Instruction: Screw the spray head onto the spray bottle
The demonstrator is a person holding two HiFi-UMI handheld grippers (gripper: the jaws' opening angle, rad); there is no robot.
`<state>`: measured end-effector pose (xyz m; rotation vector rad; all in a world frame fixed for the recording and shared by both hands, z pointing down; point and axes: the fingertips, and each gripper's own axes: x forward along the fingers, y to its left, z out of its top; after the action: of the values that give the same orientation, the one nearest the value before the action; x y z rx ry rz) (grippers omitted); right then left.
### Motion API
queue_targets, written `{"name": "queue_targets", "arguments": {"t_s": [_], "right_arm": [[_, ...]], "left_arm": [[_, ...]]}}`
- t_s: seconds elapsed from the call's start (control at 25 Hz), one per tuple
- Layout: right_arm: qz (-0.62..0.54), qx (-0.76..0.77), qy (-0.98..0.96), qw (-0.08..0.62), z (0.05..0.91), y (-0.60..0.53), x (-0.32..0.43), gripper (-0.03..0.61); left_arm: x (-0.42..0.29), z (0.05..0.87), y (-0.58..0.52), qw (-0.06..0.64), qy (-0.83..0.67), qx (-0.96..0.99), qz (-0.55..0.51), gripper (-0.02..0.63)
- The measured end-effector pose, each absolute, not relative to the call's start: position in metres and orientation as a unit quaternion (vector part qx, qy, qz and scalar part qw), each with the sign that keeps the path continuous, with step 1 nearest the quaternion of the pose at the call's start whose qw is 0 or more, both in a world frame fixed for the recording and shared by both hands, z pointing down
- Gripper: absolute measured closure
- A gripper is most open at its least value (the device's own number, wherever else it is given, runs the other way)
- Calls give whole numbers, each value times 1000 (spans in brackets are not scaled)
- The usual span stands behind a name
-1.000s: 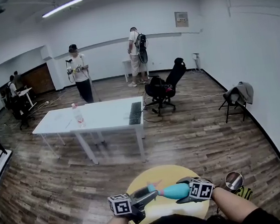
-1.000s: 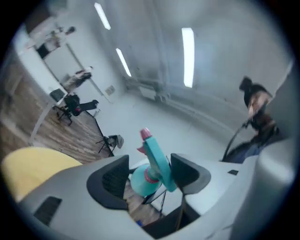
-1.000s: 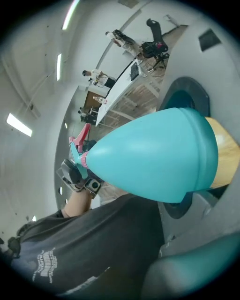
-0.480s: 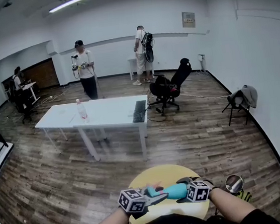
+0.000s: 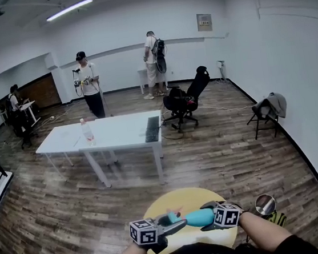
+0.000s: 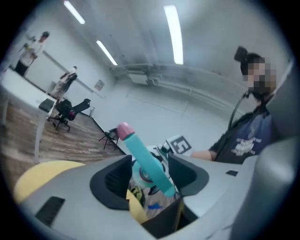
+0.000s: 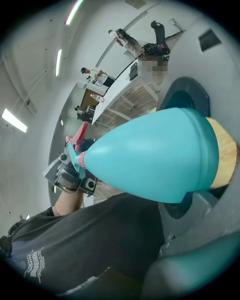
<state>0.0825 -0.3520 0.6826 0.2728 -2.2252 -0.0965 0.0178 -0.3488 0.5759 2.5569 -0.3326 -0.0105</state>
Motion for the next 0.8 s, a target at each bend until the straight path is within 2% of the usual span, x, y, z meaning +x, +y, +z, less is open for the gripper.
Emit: {"name": "queue_targets", "arguments": {"t_s": [0.08, 0.16, 0.28, 0.36, 0.48, 0.52, 0.6, 0.8], "right_arm": [[-9, 127, -897, 423, 686, -352, 92, 156], [13, 145, -898, 415, 690, -353, 103, 156], [17, 154, -893, 421, 694, -356, 111, 156], [0, 147, -890, 432, 697, -359, 107, 156], [-36, 126, -889, 438, 690, -359, 84, 156], [-46, 120, -888, 443, 688, -359, 77, 156], [-63, 109, -880, 458, 689, -359, 73, 156], [-67, 93, -873, 474, 696, -347, 83, 156]], "left_arm": [[-18, 574, -360, 348, -157, 919, -97, 330], [-61, 580, -372, 389, -203, 885, -154, 314], [-93, 584, -381, 405, -234, 867, -170, 314], [-76, 582, -380, 400, -211, 880, -145, 314], [-16, 585, -370, 347, -158, 924, -37, 314], [4, 587, -365, 316, -143, 938, 6, 342], [28, 588, -354, 247, -122, 958, 78, 449], [40, 591, -333, 172, -84, 970, 149, 425]]}}
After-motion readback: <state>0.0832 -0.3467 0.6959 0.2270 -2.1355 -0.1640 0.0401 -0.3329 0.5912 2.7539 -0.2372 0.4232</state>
